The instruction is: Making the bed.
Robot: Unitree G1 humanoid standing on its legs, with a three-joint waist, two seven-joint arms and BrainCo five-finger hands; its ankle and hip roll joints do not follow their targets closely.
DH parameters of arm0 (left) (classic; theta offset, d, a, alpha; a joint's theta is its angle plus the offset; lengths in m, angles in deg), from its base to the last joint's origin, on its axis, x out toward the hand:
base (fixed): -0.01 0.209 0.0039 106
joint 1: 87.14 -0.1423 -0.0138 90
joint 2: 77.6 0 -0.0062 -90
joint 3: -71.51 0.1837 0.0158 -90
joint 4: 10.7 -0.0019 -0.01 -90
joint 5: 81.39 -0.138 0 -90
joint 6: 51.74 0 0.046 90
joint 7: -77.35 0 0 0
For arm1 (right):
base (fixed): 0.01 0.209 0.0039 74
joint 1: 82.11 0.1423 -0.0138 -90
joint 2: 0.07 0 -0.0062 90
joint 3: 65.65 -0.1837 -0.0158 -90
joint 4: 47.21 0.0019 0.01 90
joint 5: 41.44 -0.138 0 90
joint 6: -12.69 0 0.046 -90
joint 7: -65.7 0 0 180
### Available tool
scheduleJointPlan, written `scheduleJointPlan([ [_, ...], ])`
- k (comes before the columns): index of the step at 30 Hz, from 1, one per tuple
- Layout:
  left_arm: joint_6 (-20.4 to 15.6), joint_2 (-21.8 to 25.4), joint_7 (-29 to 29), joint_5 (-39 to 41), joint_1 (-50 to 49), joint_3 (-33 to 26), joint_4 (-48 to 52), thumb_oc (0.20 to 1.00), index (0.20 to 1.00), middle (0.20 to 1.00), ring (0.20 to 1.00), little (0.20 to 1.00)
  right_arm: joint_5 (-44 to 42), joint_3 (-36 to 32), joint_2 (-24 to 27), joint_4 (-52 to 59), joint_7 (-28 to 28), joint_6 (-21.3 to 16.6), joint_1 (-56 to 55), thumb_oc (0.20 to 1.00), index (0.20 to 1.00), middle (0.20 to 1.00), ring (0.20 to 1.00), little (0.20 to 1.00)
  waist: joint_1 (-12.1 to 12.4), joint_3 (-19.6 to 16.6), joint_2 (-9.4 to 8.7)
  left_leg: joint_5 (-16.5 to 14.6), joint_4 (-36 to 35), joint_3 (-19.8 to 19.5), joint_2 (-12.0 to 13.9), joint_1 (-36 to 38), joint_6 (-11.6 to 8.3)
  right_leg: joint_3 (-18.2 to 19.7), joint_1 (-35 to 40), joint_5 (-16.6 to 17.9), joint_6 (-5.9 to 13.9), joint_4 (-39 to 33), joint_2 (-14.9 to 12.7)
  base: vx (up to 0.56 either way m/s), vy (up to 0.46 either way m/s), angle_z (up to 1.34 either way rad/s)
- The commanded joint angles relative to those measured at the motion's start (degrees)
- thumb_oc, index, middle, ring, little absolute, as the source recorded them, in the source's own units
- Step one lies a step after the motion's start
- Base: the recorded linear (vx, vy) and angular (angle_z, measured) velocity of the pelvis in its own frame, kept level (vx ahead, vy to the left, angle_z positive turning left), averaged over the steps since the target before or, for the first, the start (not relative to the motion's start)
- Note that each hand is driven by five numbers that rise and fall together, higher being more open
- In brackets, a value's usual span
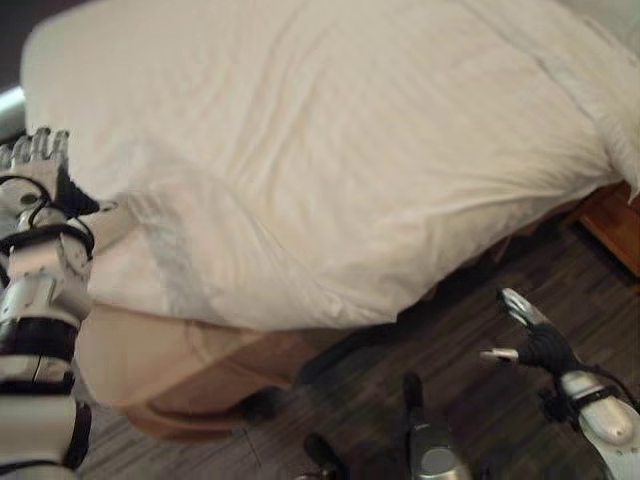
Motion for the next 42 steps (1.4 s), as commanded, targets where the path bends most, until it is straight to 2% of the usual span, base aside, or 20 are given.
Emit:
scheduleJointPlan([
  [1, 0.0, 3.5, 4.0, 0.8, 8.3, -0.9, -3.6, 1.0, 1.0, 1.0, 1.0, 1.0, -2.9, -1.4, 1.6, 2.4, 0.0, -4.2, 0.8, 1.0, 1.0, 1.0, 1.0, 1.0, 0.2, 1.6, -0.53, 3.7, 1.9, -1.1, 6.0, 0.3, -2.37, -0.7, -0.2, -1.9, 6.99, 4.8, -1.9, -0.12, -0.035, 0.01],
  [4, 0.4, 6.0, 4.5, 1.1, 16.9, 6.5, -11.1, 1.0, 1.0, 1.0, 1.0, 1.0, -3.5, -0.6, 1.5, 2.9, 0.5, -4.5, 0.5, 1.0, 1.0, 1.0, 1.0, 1.0, -0.7, 4.3, -2.17, 4.8, 2.4, -1.0, 6.9, -5.4, -2.23, 0.1, -5.3, 0.3, 7.57, 4.0, -1.7, -0.12, -0.042, -0.05],
  [7, -0.1, 6.4, 3.2, 0.6, 20.7, 11.1, -18.3, 1.0, 1.0, 1.0, 1.0, 1.0, -3.5, -0.3, 0.5, 2.1, 1.0, -4.6, 0.5, 1.0, 1.0, 1.0, 1.0, 1.0, -1.1, 4.4, -2.28, 6.1, 2.1, -1.5, 8.0, -9.2, -2.45, -0.1, -8.7, 1.2, 7.8, 3.8, -2.1, -0.06, -0.006, -0.04],
  [13, -1.4, 6.8, -1.0, 1.5, 18.8, 11.6, -25.8, 1.0, 1.0, 1.0, 1.0, 1.0, -4.2, -3.5, -1.0, 3.0, 1.6, -4.9, -0.9, 1.0, 1.0, 1.0, 1.0, 1.0, 0.0, 4.1, -1.97, 6.6, 1.9, -3.8, 8.4, -11.8, -2.8, -1.6, -10.6, 1.1, 7.8, 4.1, -2.8, -0.01, 0.011, 0.02],
  [14, -1.9, 6.4, -2.2, 2.1, 17.2, 10.3, -26.5, 0.379, 0.379, 0.379, 0.379, 0.379, -4.1, -4.5, -1.1, 4.0, 1.5, -4.9, -1.2, 1.0, 1.0, 1.0, 1.0, 1.0, 0.3, 3.7, -1.58, 5.2, 1.4, -5.1, 8.2, -11.0, -3.38, -1.0, -9.7, -0.2, 8.28, 3.6, -2.7, 0.02, 0.011, 0.14],
  [16, -2.5, 4.5, -3.0, 4.0, 14.2, 7.5, -26.2, 0.2, 0.2, 0.2, 0.2, 0.2, -3.7, -6.6, -1.2, 6.0, 2.0, -5.2, -1.4, 1.0, 1.0, 1.0, 1.0, 1.0, 0.2, 4.2, -1.72, 6.2, 1.8, -5.0, 8.0, -10.7, -2.74, -2.1, -9.1, 0.3, 7.64, 4.2, -3.4, -0.02, -0.014, 0.19],
  [19, -3.7, 1.1, -3.0, 5.4, 10.9, 6.0, -22.9, 0.2, 0.2, 0.2, 0.2, 0.2, -2.0, -9.7, -1.1, 10.2, 3.4, -6.4, -1.0, 1.0, 1.0, 1.0, 1.0, 1.0, 0.1, 4.0, -1.07, 5.3, 1.4, -6.6, 7.1, -8.5, -2.59, -1.3, -6.2, -0.5, 7.74, 5.2, -4.3, 0.04, -0.053, 0.38],
  [20, -4.4, -0.3, -2.7, 6.5, 10.0, 5.8, -21.4, 0.2, 0.2, 0.2, 0.2, 0.2, -1.6, -9.6, -1.2, 10.7, 3.9, -6.6, -0.2, 1.0, 1.0, 1.0, 1.0, 1.0, -0.4, 4.0, -0.69, 4.8, 1.3, -7.4, 6.8, -7.9, -2.37, 0.8, -5.7, -0.7, 7.98, 6.2, -4.4, 0.06, -0.046, 0.63],
  [21, -5.4, -2.8, -1.4, 8.5, 8.4, 5.5, -16.6, 0.2, 0.2, 0.2, 0.2, 0.2, -1.7, -9.5, -1.7, 12.5, 4.5, -7.2, 1.2, 1.0, 1.0, 1.0, 1.0, 1.0, -1.5, 3.9, 0.5, 4.0, 1.2, -9.6, 6.3, -6.6, -1.82, 8.6, -4.4, -3.3, 8.22, 7.6, -3.8, 0.04, -0.021, 0.66],
  [22, -5.3, -2.8, -1.4, 8.4, 7.9, 5.0, -16.3, 0.2, 0.2, 0.2, 0.2, 0.2, -1.8, -9.4, -1.5, 12.5, 4.5, -7.2, 1.2, 1.0, 1.0, 1.0, 1.0, 1.0, -1.6, 4.1, 0.49, 3.9, 1.2, -9.5, 6.3, -6.3, -1.83, 8.7, -4.3, -3.5, 8.24, 7.9, -3.9, 0.01, -0.007, 0.87],
  [24, -6.6, -7.1, -0.6, 10.9, 1.5, 1.8, -8.4, 0.2, 0.2, 0.2, 0.2, 0.2, -4.2, -7.5, -2.5, 13.5, 3.3, -7.0, 3.5, 1.0, 1.0, 1.0, 1.0, 1.0, -1.3, 3.2, 1.04, 3.4, 1.6, -12.5, 5.0, -4.2, -1.26, 16.9, 0.3, -7.4, 7.4, 7.8, -1.9, 0.01, 0.003, 1.0],
  [25, -6.5, -7.0, -0.7, 10.8, 0.7, 1.1, -7.9, 0.2, 0.2, 0.2, 0.2, 0.2, -4.2, -7.3, -2.3, 13.5, 3.3, -7.0, 3.6, 1.0, 1.0, 1.0, 1.0, 1.0, -1.5, 3.2, 1.17, 3.8, 1.4, -12.4, 5.1, -4.3, -1.26, 17.0, 0.2, -7.0, 7.3, 7.7, -1.7, 0.03, -0.024, 1.0],
  [27, -7.1, -8.6, -0.9, 10.6, -6.7, -2.3, -0.5, 0.2, 0.2, 0.2, 0.2, 0.2, -3.7, -4.0, -3.2, 12.6, 3.1, -6.7, 5.0, 1.0, 1.0, 1.0, 1.0, 1.0, 0.8, 1.9, 1.14, 4.2, 1.4, -13.1, 5.7, -3.0, -1.7, 15.1, 2.3, -8.1, 6.51, 7.1, -1.4, 0.0, -0.217, 0.7],
  [30, -9.0, -16.6, -1.9, 12.1, -24.3, -10.5, 13.3, 0.2, 0.2, 0.2, 0.2, 0.2, -1.8, 0.4, -3.8, 9.4, 2.4, -6.0, 7.1, 1.0, 1.0, 1.0, 1.0, 1.0, 5.4, -0.8, 0.74, 6.4, 1.4, -16.3, 8.1, -1.5, -3.57, 10.1, 9.1, -10.9, 4.52, 4.5, 1.6, 0.0, -0.36, 0.37],
  [37, -9.2, -23.8, -2.7, 13.1, -40.7, -18.0, 15.6, 0.2, 0.2, 0.2, 0.2, 0.2, -1.2, 2.3, -3.7, 4.8, 1.4, -5.3, 7.1, 1.0, 1.0, 1.0, 1.0, 1.0, 8.5, -3.4, 1.0, 9.1, 1.9, -17.7, 10.6, 0.2, -5.24, 6.9, 14.6, -12.3, 2.62, 1.8, 4.7, 0.01, -0.156, 0.3],
  [38, -9.0, -24.1, -2.8, 13.4, -42.3, -19.2, 13.9, 0.357, 0.357, 0.357, 0.357, 0.357, -1.3, 1.9, -3.3, 3.2, 1.4, -5.2, 6.9, 1.0, 1.0, 1.0, 1.0, 1.0, 9.1, -3.1, 0.62, 9.0, 4.9, -17.2, 10.8, -0.4, -4.8, 6.4, 15.1, -12.2, 1.91, 1.9, 5.1, -0.12, -0.108, 0.06],
  [39, -8.9, -24.1, -2.8, 13.6, -42.9, -19.6, 12.9, 0.523, 0.523, 0.523, 0.523, 0.523, -1.5, 1.5, -3.1, 2.4, 1.2, -5.1, 6.7, 1.0, 1.0, 1.0, 1.0, 1.0, 8.8, -3.0, 0.04, 6.4, 7.7, -15.9, 10.4, -0.2, -3.7, 6.0, 15.2, -11.9, 1.5, 2.3, 4.6, -0.16, -0.128, 0.04],
  [40, -8.7, -24.1, -2.8, 13.5, -43.3, -20.0, 11.9, 0.551, 0.551, 0.551, 0.551, 0.551, -1.6, 1.0, -3.0, 1.8, 1.1, -4.8, 6.1, 1.0, 1.0, 1.0, 1.0, 1.0, 8.7, -3.0, -0.33, 4.4, 9.0, -15.1, 9.7, 0.4, -2.99, 5.5, 15.0, -11.8, 1.15, 2.6, 4.2, -0.12, -0.062, 0.02],
  [41, -8.5, -24.0, -2.7, 13.2, -43.5, -20.1, 10.6, 0.718, 0.718, 0.718, 0.718, 0.718, -1.6, 0.7, -3.0, 1.7, 0.8, -4.6, 5.6, 1.0, 1.0, 1.0, 1.0, 1.0, 8.7, -3.2, -0.5, 2.8, 10.1, -14.9, 8.7, 1.0, -2.54, 5.4, 15.2, -11.7, 1.04, 2.8, 4.0, -0.07, -0.003, 0.07],
  [42, -8.4, -23.8, -2.4, 13.1, -43.5, -20.5, 9.1, 1.0, 1.0, 1.0, 1.0, 1.0, -1.6, 0.4, -3.1, 1.3, 0.5, -4.6, 5.2, 1.0, 1.0, 1.0, 1.0, 1.0, 8.5, -3.4, -0.3, 1.8, 9.9, -15.0, 7.9, 1.7, -2.38, 5.2, 15.2, -11.6, 1.13, 2.9, 3.9, -0.01, 0.044, 0.21],
])
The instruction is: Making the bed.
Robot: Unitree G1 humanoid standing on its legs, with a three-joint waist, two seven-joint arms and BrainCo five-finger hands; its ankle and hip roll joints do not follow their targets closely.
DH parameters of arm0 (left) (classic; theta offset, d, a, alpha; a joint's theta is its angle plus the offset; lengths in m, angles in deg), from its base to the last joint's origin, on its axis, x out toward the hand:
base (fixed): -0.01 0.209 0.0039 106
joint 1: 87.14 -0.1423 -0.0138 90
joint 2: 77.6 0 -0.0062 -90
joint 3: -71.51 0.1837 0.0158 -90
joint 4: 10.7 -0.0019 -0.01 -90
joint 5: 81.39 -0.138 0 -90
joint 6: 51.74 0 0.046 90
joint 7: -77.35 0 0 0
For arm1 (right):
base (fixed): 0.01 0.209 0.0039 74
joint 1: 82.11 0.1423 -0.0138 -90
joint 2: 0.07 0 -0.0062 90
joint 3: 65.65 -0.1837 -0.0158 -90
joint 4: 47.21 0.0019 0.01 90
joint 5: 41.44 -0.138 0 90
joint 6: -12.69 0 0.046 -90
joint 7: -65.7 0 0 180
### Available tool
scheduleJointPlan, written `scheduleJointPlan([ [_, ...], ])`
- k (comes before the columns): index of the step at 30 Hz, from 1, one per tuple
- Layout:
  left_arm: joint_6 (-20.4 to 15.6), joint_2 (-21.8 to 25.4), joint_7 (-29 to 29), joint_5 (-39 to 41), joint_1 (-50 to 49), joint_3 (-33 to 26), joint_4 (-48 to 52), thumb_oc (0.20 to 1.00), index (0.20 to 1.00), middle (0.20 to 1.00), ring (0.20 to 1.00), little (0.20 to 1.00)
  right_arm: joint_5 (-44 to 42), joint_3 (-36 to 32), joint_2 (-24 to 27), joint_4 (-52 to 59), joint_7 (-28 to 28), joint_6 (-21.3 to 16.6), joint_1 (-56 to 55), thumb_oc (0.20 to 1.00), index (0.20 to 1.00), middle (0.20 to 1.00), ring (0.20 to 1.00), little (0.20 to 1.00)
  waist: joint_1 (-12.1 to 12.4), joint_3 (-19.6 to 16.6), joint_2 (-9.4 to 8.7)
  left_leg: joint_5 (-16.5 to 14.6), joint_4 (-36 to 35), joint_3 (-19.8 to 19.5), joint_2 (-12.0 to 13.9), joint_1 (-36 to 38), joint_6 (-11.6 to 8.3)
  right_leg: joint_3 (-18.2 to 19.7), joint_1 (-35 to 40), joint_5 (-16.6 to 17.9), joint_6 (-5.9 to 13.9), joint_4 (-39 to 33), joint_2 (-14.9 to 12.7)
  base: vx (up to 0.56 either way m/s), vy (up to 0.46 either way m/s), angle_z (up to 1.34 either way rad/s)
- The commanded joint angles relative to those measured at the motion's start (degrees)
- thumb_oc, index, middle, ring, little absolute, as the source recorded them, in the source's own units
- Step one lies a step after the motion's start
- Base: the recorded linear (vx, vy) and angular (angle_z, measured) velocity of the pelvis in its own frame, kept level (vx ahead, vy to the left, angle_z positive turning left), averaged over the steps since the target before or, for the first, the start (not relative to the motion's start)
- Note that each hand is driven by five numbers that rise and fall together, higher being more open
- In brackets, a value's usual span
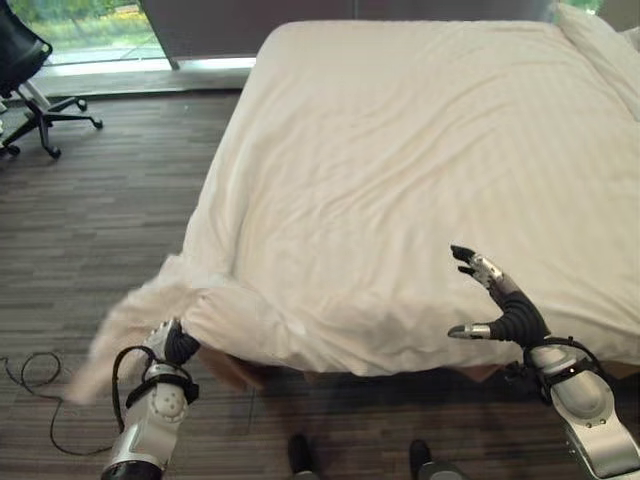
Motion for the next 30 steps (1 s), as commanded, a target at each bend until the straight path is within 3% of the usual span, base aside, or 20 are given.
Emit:
scheduleJointPlan([
  [1, 1.0, 4.1, 0.9, 0.8, 0.2, -3.7, -5.1, 1.0, 1.0, 1.0, 1.0, 1.0, -0.7, -3.2, -0.7, 4.4, -0.3, -1.6, -1.8, 1.0, 1.0, 1.0, 1.0, 1.0, 0.0, 1.3, -0.37, -2.8, 6.0, 3.4, 2.3, 2.8, -0.37, -0.3, -2.5, -0.8, 0.14, 3.1, -0.2, 0.0, 0.053, 0.23],
  [7, 2.3, 11.5, 2.6, -1.4, 2.4, -5.1, -12.7, 1.0, 1.0, 1.0, 1.0, 1.0, -2.3, -6.2, -2.0, 3.7, -0.6, -1.1, -7.0, 1.0, 1.0, 1.0, 1.0, 1.0, -1.4, -1.6, 0.47, 0.0, -0.8, 5.7, 2.9, 6.8, -1.31, -3.1, -1.3, 0.3, 1.61, 2.6, -0.9, 0.05, 0.044, 0.15],
  [15, 2.6, 17.4, 4.3, 2.1, 1.4, -10.8, -15.4, 1.0, 1.0, 1.0, 1.0, 1.0, -3.0, -7.5, -2.8, 3.9, 0.1, -1.0, -8.1, 1.0, 1.0, 1.0, 1.0, 1.0, -1.6, -2.8, 0.53, -1.1, -1.4, 5.4, 1.6, 8.0, -0.95, -3.7, -0.9, 1.0, 2.74, 3.1, -2.4, 0.02, 0.051, 0.17],
  [18, -0.2, 13.3, 4.1, 11.8, -1.8, -16.2, -1.4, 1.0, 1.0, 1.0, 1.0, 1.0, -1.0, -8.3, -3.0, 4.1, 0.9, -0.3, -8.0, 1.0, 1.0, 1.0, 1.0, 1.0, -0.9, -2.7, 0.01, -2.2, -1.3, 4.7, 0.6, 8.4, -0.03, -2.4, -1.3, 1.2, 2.85, 3.5, -2.9, 0.03, 0.054, -0.02],
  [19, -2.9, 10.4, 3.8, 17.6, -2.1, -17.1, 2.9, 1.0, 1.0, 1.0, 1.0, 1.0, 0.4, -8.4, -3.1, 3.6, 1.7, 0.2, -7.5, 1.0, 1.0, 1.0, 1.0, 1.0, -0.7, -2.5, -0.31, -2.9, -1.2, 4.5, 0.2, 8.8, 0.17, -2.1, -1.0, 1.0, 2.92, 3.4, -3.1, 0.06, 0.081, -0.07],
  [20, -8.3, 5.8, 1.6, 29.7, -1.6, -17.2, 9.7, 1.0, 1.0, 1.0, 1.0, 1.0, 3.2, -8.6, -2.9, 2.3, 3.1, 1.3, -6.2, 1.0, 1.0, 1.0, 1.0, 1.0, -0.8, -2.1, -0.59, -3.3, -1.1, 4.3, -0.5, 9.1, 0.69, -1.5, -1.1, 1.3, 3.09, 3.3, -3.4, 0.05, 0.065, -0.14],
  [21, -8.3, 5.8, 1.6, 29.7, -1.6, -17.2, 9.7, 1.0, 1.0, 1.0, 1.0, 1.0, 3.2, -8.6, -2.9, 2.3, 3.1, 1.3, -6.2, 1.0, 1.0, 1.0, 1.0, 1.0, -0.8, -2.1, -0.59, -3.3, -1.1, 4.3, -0.5, 9.1, 0.69, -1.5, -1.1, 1.3, 3.09, 3.3, -3.4, 0.02, 0.087, -0.17],
  [22, -13.0, 1.9, -3.2, 43.9, -0.6, -15.4, 15.2, 1.0, 1.0, 1.0, 1.0, 1.0, 4.2, -9.0, -2.8, 1.0, 4.1, 2.7, -5.3, 1.0, 1.0, 1.0, 1.0, 1.0, -1.0, -1.9, -0.87, -3.3, -1.1, 4.2, -1.0, 8.9, 1.18, -1.1, -1.5, 1.6, 3.08, 3.5, -3.6, 0.0, 0.043, -0.17],
  [23, -13.0, 1.9, -3.5, 44.4, -0.7, -15.5, 15.2, 1.0, 1.0, 1.0, 1.0, 1.0, 4.2, -9.0, -2.7, 0.9, 4.1, 2.8, -5.3, 1.0, 1.0, 1.0, 1.0, 1.0, -0.9, -1.9, -0.81, -3.3, -1.0, 4.2, -1.0, 9.0, 1.21, -1.0, -1.6, 1.5, 3.11, 3.6, -3.6, 0.01, 0.086, -0.19],
  [25, -14.4, -2.1, -8.1, 55.1, 0.3, -11.4, 21.1, 1.0, 1.0, 1.0, 1.0, 1.0, 3.4, -9.5, -3.2, -0.9, 5.0, 4.1, -4.2, 1.0, 1.0, 1.0, 1.0, 1.0, -1.6, -1.5, -0.89, -3.7, -1.0, 4.5, -1.5, 8.9, 1.67, -0.4, -2.1, 1.4, 3.24, 4.6, -4.1, 0.02, 0.097, -0.22],
  [27, -14.5, -5.0, -11.0, 60.2, 0.5, -7.9, 26.0, 1.0, 1.0, 1.0, 1.0, 1.0, 2.1, -9.8, -4.2, -2.2, 5.8, 4.7, -3.0, 1.0, 1.0, 1.0, 1.0, 1.0, -2.4, -1.2, -1.12, -4.0, -1.2, 4.9, -1.9, 8.8, 2.07, 0.0, -2.8, 1.3, 3.32, 5.5, -4.3, 0.02, 0.102, -0.14],
  [30, -14.1, -9.1, -12.0, 58.8, 4.8, 0.2, 32.3, 1.0, 1.0, 1.0, 1.0, 1.0, 0.7, -8.5, -6.3, -5.1, 7.6, 4.6, 1.4, 1.0, 1.0, 1.0, 1.0, 1.0, -4.0, -0.4, -1.45, -4.8, -1.9, 7.2, -2.5, 8.6, 2.68, 1.3, -5.5, 2.6, 4.27, 6.1, -5.0, 0.0, 0.092, -0.3],
])
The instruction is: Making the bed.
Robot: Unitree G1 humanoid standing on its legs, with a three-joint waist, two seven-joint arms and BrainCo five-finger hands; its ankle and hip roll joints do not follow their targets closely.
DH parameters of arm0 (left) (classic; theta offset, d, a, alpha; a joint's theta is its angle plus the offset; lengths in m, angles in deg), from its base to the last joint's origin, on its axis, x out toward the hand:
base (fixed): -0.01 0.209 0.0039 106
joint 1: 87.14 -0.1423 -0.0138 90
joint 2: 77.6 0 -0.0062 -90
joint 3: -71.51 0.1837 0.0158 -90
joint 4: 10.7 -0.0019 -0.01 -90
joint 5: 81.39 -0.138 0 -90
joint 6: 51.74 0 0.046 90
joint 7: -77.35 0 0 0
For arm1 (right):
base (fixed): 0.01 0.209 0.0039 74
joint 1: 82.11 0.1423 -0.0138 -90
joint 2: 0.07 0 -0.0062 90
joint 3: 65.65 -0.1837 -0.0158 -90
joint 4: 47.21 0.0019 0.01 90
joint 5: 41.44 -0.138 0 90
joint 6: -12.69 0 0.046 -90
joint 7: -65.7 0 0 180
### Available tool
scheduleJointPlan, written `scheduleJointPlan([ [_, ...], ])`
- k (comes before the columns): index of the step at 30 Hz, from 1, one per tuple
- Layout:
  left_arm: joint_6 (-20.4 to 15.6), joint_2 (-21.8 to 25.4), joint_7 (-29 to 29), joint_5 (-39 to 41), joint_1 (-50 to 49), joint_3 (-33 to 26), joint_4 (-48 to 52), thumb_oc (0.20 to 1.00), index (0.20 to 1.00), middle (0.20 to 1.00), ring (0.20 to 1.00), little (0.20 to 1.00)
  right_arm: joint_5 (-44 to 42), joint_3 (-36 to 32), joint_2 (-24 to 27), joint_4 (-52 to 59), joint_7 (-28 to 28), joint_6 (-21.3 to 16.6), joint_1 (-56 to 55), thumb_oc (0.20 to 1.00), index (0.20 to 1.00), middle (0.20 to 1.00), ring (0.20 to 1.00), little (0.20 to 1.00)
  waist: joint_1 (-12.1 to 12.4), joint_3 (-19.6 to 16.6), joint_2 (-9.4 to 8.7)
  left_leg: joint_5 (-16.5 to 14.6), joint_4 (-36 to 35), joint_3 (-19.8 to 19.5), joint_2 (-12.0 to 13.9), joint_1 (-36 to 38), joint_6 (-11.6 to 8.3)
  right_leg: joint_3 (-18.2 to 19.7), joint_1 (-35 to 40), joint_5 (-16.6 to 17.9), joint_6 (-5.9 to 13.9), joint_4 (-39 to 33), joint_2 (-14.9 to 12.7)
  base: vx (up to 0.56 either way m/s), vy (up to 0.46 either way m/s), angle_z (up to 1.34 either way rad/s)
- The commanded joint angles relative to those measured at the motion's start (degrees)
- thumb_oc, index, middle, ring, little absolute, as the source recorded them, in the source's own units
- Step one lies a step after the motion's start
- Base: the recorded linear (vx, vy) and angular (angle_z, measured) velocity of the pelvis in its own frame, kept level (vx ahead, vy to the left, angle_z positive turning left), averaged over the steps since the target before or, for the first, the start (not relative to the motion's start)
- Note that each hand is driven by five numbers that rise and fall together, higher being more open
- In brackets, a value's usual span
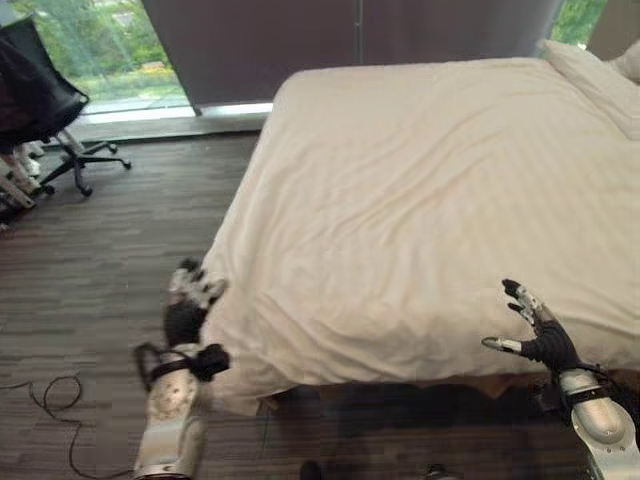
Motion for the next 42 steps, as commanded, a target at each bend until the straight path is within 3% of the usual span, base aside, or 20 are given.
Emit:
scheduleJointPlan([
  [1, -4.0, 5.1, -1.7, -1.2, 6.4, -2.7, -0.3, 1.0, 1.0, 1.0, 1.0, 1.0, -1.9, -0.6, 0.4, 0.5, 2.6, -2.3, 6.2, 1.0, 1.0, 1.0, 1.0, 1.0, 0.0, 2.2, -1.1, -4.5, 1.2, 0.7, 1.6, 5.9, 1.41, 1.1, -4.1, 4.9, 1.9, 1.9, 0.2, -0.03, 0.05, -0.47],
  [6, -2.0, 4.2, 3.9, -16.2, 7.2, -0.9, -2.3, 1.0, 1.0, 1.0, 1.0, 1.0, -0.9, 0.0, -0.3, -0.2, 3.4, -2.7, 6.3, 1.0, 1.0, 1.0, 1.0, 1.0, 0.4, 3.2, -1.43, -4.7, 1.2, 1.1, 1.0, 4.4, 1.74, 1.0, -5.5, 6.2, 2.3, 0.1, -0.5, -0.03, 0.026, -0.18],
  [8, -0.8, 3.0, 5.7, -18.3, 5.8, -1.8, -3.6, 1.0, 1.0, 1.0, 1.0, 1.0, -0.7, -0.6, -0.6, -0.3, 3.7, -2.4, 5.3, 1.0, 1.0, 1.0, 1.0, 1.0, 0.9, 3.5, -1.48, -4.6, 1.3, 0.6, 0.9, 3.7, 1.73, 0.5, -5.6, 6.3, 2.35, -0.2, -0.9, -0.03, 0.003, 0.02],
  [13, 1.2, 2.0, 9.1, -21.0, 0.3, -7.0, -6.8, 1.0, 1.0, 1.0, 1.0, 1.0, -1.0, -2.5, -1.7, -0.8, 4.0, -1.2, 1.8, 1.0, 1.0, 1.0, 1.0, 1.0, 2.1, 3.4, -1.81, -4.6, 1.4, -0.3, 0.9, 3.6, 1.64, -0.4, -4.5, 6.0, 2.15, -1.1, -1.0, 0.02, -0.021, 0.1],
  [17, 2.7, 2.6, 14.0, -30.1, -4.7, -14.5, -8.8, 1.0, 1.0, 1.0, 1.0, 1.0, -0.5, -3.7, -1.7, -0.8, 3.8, -1.1, -0.3, 1.0, 1.0, 1.0, 1.0, 1.0, 3.6, 3.6, -2.18, -4.5, 1.4, -1.4, 1.1, 3.8, 1.37, -1.4, -3.4, 5.6, 1.91, -1.7, -0.6, 0.01, -0.038, 0.19],
  [24, 3.9, 5.3, 18.6, -39.8, -7.6, -18.9, -12.8, 1.0, 1.0, 1.0, 1.0, 1.0, -1.0, -3.3, -1.3, -0.8, 3.7, -2.4, 0.0, 1.0, 1.0, 1.0, 1.0, 1.0, 5.1, 4.4, -2.49, -4.2, 1.5, -2.3, 1.6, 4.0, 1.0, -2.5, -2.4, 5.6, 1.81, -2.3, -0.3, 0.0, -0.022, 0.12],
  [33, 5.6, 10.6, 21.7, -49.4, -1.1, -12.9, -21.8, 1.0, 1.0, 1.0, 1.0, 1.0, -3.1, -0.6, -0.2, 0.1, 4.5, -5.0, 2.8, 1.0, 1.0, 1.0, 1.0, 1.0, 5.6, 8.0, -4.23, -2.6, 1.7, -2.8, 3.4, 1.1, 0.19, -3.0, -4.9, 6.3, 1.82, -2.1, 0.8, -0.08, -0.035, 0.04],
  [36, 6.3, 12.5, 23.3, -50.7, 4.0, -8.9, -25.5, 1.0, 1.0, 1.0, 1.0, 1.0, -4.3, 1.6, 0.4, 0.2, 5.5, -6.1, 4.9, 1.0, 1.0, 1.0, 1.0, 1.0, 5.3, 10.8, -5.24, -1.1, 1.9, -3.1, 4.6, -2.0, -0.3, -2.8, -8.3, 7.1, 1.84, -1.4, 1.4, -0.19, -0.061, -0.05],
  [38, 6.8, 13.3, 23.7, -51.3, 7.3, -6.0, -30.8, 1.0, 1.0, 1.0, 1.0, 1.0, -4.9, 2.9, 0.6, 0.1, 5.9, -6.6, 6.2, 1.0, 1.0, 1.0, 1.0, 1.0, 5.1, 12.0, -5.74, -0.5, 2.1, -3.0, 5.1, -3.3, -0.53, -2.7, -9.7, 7.6, 1.82, -1.2, 1.6, -0.17, -0.033, -0.08],
  [40, 8.3, 12.7, 23.4, -49.6, 12.7, -1.2, -44.2, 1.0, 1.0, 1.0, 1.0, 1.0, -5.9, 5.3, 0.6, 0.0, 6.6, -7.4, 7.8, 1.0, 1.0, 1.0, 1.0, 1.0, 4.5, 13.4, -6.33, 0.5, 2.3, -2.6, 5.9, -4.8, -0.89, -2.7, -11.7, 8.2, 1.85, -0.8, 1.8, -0.15, -0.008, -0.1],
  [42, 8.2, 12.5, 23.1, -49.0, 14.0, -0.2, -47.2, 1.0, 1.0, 1.0, 1.0, 1.0, -6.2, 5.5, 0.6, -0.1, 6.7, -7.4, 7.9, 1.0, 1.0, 1.0, 1.0, 1.0, 4.5, 13.5, -6.33, 0.7, 2.3, -2.6, 6.1, -5.2, -1.02, -2.9, -12.0, 8.3, 1.91, -0.8, 1.7, -0.04, -0.004, -0.05],
])
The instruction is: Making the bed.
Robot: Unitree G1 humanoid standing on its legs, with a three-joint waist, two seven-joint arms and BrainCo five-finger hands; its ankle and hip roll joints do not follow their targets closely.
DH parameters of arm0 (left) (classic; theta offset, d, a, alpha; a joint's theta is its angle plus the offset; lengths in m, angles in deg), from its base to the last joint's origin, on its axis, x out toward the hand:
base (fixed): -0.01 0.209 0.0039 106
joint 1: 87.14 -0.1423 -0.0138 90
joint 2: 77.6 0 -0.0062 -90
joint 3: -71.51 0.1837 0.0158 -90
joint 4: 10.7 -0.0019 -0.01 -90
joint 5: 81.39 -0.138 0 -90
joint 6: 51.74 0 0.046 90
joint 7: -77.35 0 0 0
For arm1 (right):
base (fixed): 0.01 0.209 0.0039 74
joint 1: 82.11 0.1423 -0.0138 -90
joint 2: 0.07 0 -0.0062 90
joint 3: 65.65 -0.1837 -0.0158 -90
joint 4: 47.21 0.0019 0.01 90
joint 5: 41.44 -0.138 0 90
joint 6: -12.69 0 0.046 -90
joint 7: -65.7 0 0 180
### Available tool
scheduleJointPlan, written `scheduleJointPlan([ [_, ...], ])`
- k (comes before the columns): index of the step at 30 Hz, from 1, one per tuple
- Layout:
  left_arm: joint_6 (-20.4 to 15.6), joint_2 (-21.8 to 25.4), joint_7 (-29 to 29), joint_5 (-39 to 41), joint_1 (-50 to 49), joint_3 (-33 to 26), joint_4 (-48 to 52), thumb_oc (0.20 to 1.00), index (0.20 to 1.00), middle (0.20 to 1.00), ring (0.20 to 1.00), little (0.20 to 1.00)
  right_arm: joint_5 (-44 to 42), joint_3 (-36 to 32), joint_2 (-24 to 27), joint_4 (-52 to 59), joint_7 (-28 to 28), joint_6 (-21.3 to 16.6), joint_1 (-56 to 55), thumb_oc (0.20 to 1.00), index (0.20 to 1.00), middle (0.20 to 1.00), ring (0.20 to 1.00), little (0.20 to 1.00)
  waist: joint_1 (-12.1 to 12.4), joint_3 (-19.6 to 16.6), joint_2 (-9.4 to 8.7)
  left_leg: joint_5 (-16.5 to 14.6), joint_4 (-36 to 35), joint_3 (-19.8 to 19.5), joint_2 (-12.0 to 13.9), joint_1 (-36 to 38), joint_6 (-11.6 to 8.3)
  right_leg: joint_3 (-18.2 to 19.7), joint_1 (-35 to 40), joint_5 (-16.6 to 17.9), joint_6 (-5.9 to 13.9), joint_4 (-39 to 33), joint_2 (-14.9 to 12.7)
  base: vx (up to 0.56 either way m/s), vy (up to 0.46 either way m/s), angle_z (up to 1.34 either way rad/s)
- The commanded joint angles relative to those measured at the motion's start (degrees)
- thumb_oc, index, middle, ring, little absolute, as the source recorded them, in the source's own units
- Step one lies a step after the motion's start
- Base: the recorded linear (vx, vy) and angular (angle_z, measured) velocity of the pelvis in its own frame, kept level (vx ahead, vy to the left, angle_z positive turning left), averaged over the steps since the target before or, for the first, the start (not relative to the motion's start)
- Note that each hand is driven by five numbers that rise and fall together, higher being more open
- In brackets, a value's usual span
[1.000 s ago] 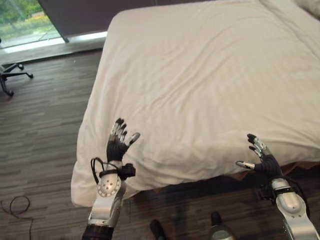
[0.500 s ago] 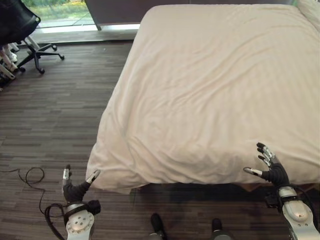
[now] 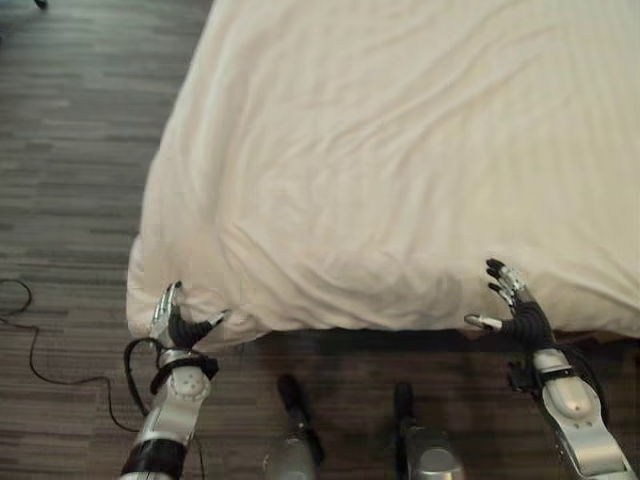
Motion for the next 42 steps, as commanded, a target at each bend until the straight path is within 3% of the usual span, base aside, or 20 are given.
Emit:
scheduleJointPlan([
  [1, 1.2, 2.2, -1.1, 0.8, -0.3, -1.2, -4.2, 0.404, 0.404, 0.404, 0.404, 0.404, -3.0, -2.2, -0.1, 2.8, 1.7, -4.4, 0.6, 1.0, 1.0, 1.0, 1.0, 1.0, 0.9, -0.1, -1.74, -2.8, 1.9, -0.5, 3.3, 5.0, -1.35, -1.1, -5.1, 3.6, 2.68, 3.4, -1.4, 0.0, 0.0, 0.0],
  [2, 1.4, 2.1, -1.3, 1.0, -0.4, -1.1, -5.7, 0.2, 0.2, 0.2, 0.2, 0.2, -3.1, -2.2, 0.0, 2.9, 1.9, -4.4, 0.3, 1.0, 1.0, 1.0, 1.0, 1.0, 0.9, -0.2, -1.66, -2.8, 1.9, -0.6, 3.4, 5.0, -1.36, -1.2, -5.0, 3.6, 2.69, 3.4, -1.5, 0.0, 0.0, 0.0],
  [8, 1.8, 1.6, -3.5, 2.0, -4.0, -2.3, -8.2, 0.2, 0.2, 0.2, 0.2, 0.2, -3.5, -4.0, 0.7, 2.5, 2.1, -4.3, -0.9, 1.0, 1.0, 1.0, 1.0, 1.0, 1.3, -1.2, -0.18, -3.4, 1.9, -0.7, 2.7, 6.2, -1.23, -1.5, -3.7, 3.2, 2.44, 3.4, -2.1, 0.02, 0.021, 0.03],
  [11, 2.2, 4.5, -4.2, 0.1, -7.5, -4.6, -5.8, 0.2, 0.2, 0.2, 0.2, 0.2, -3.6, -5.4, 1.2, 2.7, 1.8, -4.4, -1.7, 1.0, 1.0, 1.0, 1.0, 1.0, 1.6, -2.1, 0.93, -3.7, 1.8, -0.6, 2.4, 7.1, -1.23, -1.4, -2.6, 2.9, 2.44, 3.2, -2.4, 0.04, 0.04, 0.02],
  [13, 2.6, 7.6, -4.5, -2.4, -9.8, -6.9, -2.0, 0.2, 0.2, 0.2, 0.2, 0.2, -3.3, -6.2, 1.1, 2.5, 1.5, -4.3, -2.1, 1.0, 1.0, 1.0, 1.0, 1.0, 1.8, -2.9, 1.65, -3.9, 1.7, -0.7, 2.1, 7.5, -1.17, -1.6, -2.1, 2.7, 2.48, 3.1, -2.5, 0.05, 0.025, 0.0],
  [19, 5.3, 23.5, -5.9, -16.2, -15.9, -19.2, 12.6, 0.2, 0.2, 0.2, 0.2, 0.2, -2.3, -9.9, 0.8, 1.8, -0.5, -3.8, -4.4, 1.0, 1.0, 1.0, 1.0, 1.0, 2.7, -5.7, 3.51, -4.9, 1.4, -1.1, 1.2, 9.2, -0.97, -2.2, 0.3, 2.1, 2.82, 2.7, -2.9, 0.06, 0.005, 0.06],
  [21, 5.7, 27.4, -8.5, -18.7, -17.2, -21.6, 14.2, 0.2, 0.2, 0.2, 0.2, 0.2, -2.4, -10.8, 0.8, 1.3, -1.1, -3.3, -5.0, 1.0, 1.0, 1.0, 1.0, 1.0, 2.9, -6.2, 4.08, -5.2, 1.3, -1.1, 1.2, 9.8, -0.94, -2.4, 1.0, 1.9, 2.98, 2.6, -3.1, 0.04, 0.007, 0.13],
  [24, 6.3, 32.8, -16.9, -23.7, -22.6, -25.1, 16.5, 0.2, 0.2, 0.2, 0.2, 0.2, -2.4, -12.5, 0.3, 0.6, -3.1, -1.9, -6.4, 1.0, 1.0, 1.0, 1.0, 1.0, 3.0, -7.4, 4.67, -5.6, 1.2, -0.9, 0.9, 10.7, -0.87, -2.6, 2.1, 1.8, 3.13, 2.4, -3.3, 0.04, 0.007, 0.1],
  [25, 6.3, 32.9, -17.3, -23.8, -23.0, -25.5, 16.8, 0.2, 0.2, 0.2, 0.2, 0.2, -2.4, -12.4, 0.2, 0.7, -3.1, -1.9, -6.4, 1.0, 1.0, 1.0, 1.0, 1.0, 2.9, -7.4, 4.54, -5.6, 1.2, -0.9, 0.9, 10.8, -0.87, -2.6, 2.2, 1.8, 3.14, 2.3, -3.3, 0.06, 0.009, 0.07],
  [27, 6.3, 30.4, -24.0, -22.7, -25.9, -24.8, 15.3, 0.2, 0.2, 0.2, 0.2, 0.2, -2.4, -12.8, -0.6, 0.2, -4.3, -0.7, -6.7, 1.0, 1.0, 1.0, 1.0, 1.0, 2.8, -8.2, 4.58, -5.9, 1.2, -0.7, 0.9, 11.7, -0.79, -2.6, 3.1, 1.6, 3.08, 2.0, -3.3, 0.06, -0.008, 0.06],
  [30, 6.1, 27.9, -25.2, -21.5, -25.9, -22.9, 12.5, 0.2, 0.2, 0.2, 0.2, 0.2, -2.3, -12.5, -0.9, 0.3, -4.8, -0.5, -6.7, 1.0, 1.0, 1.0, 1.0, 1.0, 2.7, -8.5, 4.51, -6.0, 1.2, -0.5, 1.0, 12.1, -0.79, -2.5, 3.6, 1.5, 3.03, 1.8, -3.2, 0.03, -0.016, -0.03],
  [31, 6.1, 24.5, -23.6, -19.0, -24.6, -21.1, 8.8, 1.0, 1.0, 1.0, 1.0, 1.0, -2.0, -11.7, -1.0, 0.7, -5.0, -1.0, -6.3, 1.0, 1.0, 1.0, 1.0, 1.0, 2.6, -8.6, 4.21, -6.0, 1.2, -0.3, 1.1, 12.4, -0.79, -2.3, 3.9, 1.5, 2.9, 1.6, -3.1, 0.03, -0.034, -0.06],
  [33, 4.8, 20.7, -21.7, -14.4, -22.4, -19.2, 6.8, 1.0, 1.0, 1.0, 1.0, 1.0, -1.6, -11.7, -0.7, 1.8, -4.9, -1.5, -6.1, 1.0, 1.0, 1.0, 1.0, 1.0, 2.4, -8.5, 4.11, -5.9, 1.2, -0.2, 1.2, 12.7, -0.83, -2.3, 3.9, 1.5, 2.74, 1.5, -2.9, 0.02, -0.04, -0.07],
  [34, 2.2, 16.2, -20.8, -6.1, -21.1, -18.2, 7.9, 1.0, 1.0, 1.0, 1.0, 1.0, -0.8, -11.6, -0.8, 2.3, -4.3, -1.9, -5.5, 1.0, 1.0, 1.0, 1.0, 1.0, 2.1, -8.5, 3.87, -5.8, 1.2, 0.0, 1.1, 12.7, -0.8, -2.2, 3.8, 1.6, 2.64, 1.5, -2.8, 0.01, -0.034, -0.03],
  [36, -0.4, 12.0, -21.5, 1.9, -20.9, -16.5, 13.6, 1.0, 1.0, 1.0, 1.0, 1.0, 0.9, -11.6, -0.5, 2.3, -3.3, -1.6, -4.2, 1.0, 1.0, 1.0, 1.0, 1.0, 1.9, -8.3, 4.03, -5.8, 1.2, 0.1, 1.2, 12.9, -0.76, -1.8, 3.8, 1.6, 2.51, 1.5, -2.6, 0.0, -0.015, 0.0],
  [38, -3.7, 7.1, -23.2, 16.6, -19.3, -16.1, 18.2, 1.0, 1.0, 1.0, 1.0, 1.0, 3.1, -11.0, -0.3, 2.1, -2.0, -0.9, -2.5, 1.0, 1.0, 1.0, 1.0, 1.0, 1.7, -8.1, 4.07, -6.1, 1.2, 0.1, 1.1, 13.4, -0.73, -1.4, 3.9, 1.4, 2.47, 1.5, -2.5, 0.0, -0.009, -0.02],
  [39, -3.8, 7.1, -23.3, 16.8, -19.3, -16.2, 18.2, 1.0, 1.0, 1.0, 1.0, 1.0, 3.1, -11.0, -0.3, 2.1, -1.9, -0.9, -2.4, 1.0, 1.0, 1.0, 1.0, 1.0, 1.7, -8.2, 4.11, -5.7, 1.1, 0.1, 1.2, 13.1, -0.68, -1.3, 3.6, 1.7, 2.38, 1.5, -2.4, 0.03, -0.003, -0.11],
  [40, -8.3, -0.5, -26.5, 42.9, -16.2, -15.1, 24.5, 1.0, 1.0, 1.0, 1.0, 1.0, 5.0, -9.4, 0.4, 2.0, -1.3, 0.2, 0.4, 1.0, 1.0, 1.0, 1.0, 1.0, 1.1, -8.0, 4.06, -6.0, 1.2, 0.1, 1.2, 13.2, -0.52, -0.4, 3.2, 1.5, 2.33, 1.5, -2.3, 0.0, 0.0, -0.2],
  [41, -8.3, -0.5, -26.6, 43.0, -16.2, -15.1, 24.5, 1.0, 1.0, 1.0, 1.0, 1.0, 5.0, -9.4, 0.5, 2.0, -1.3, 0.2, 0.5, 1.0, 1.0, 1.0, 1.0, 1.0, 1.1, -8.1, 4.09, -5.7, 1.1, 0.2, 1.2, 13.0, -0.48, -0.4, 2.9, 1.8, 2.25, 1.5, -2.3, 0.01, 0.004, -0.29],
  [42, -8.9, -2.6, -27.5, 49.1, -15.5, -14.4, 27.0, 1.0, 1.0, 1.0, 1.0, 1.0, 5.6, -8.9, 0.7, 1.8, -0.9, 0.6, 1.2, 1.0, 1.0, 1.0, 1.0, 1.0, 0.9, -7.9, 4.09, -5.8, 1.1, 0.4, 1.1, 12.9, -0.38, 0.0, 2.5, 1.9, 2.23, 1.5, -2.2, -0.04, 0.02, -0.29],
])
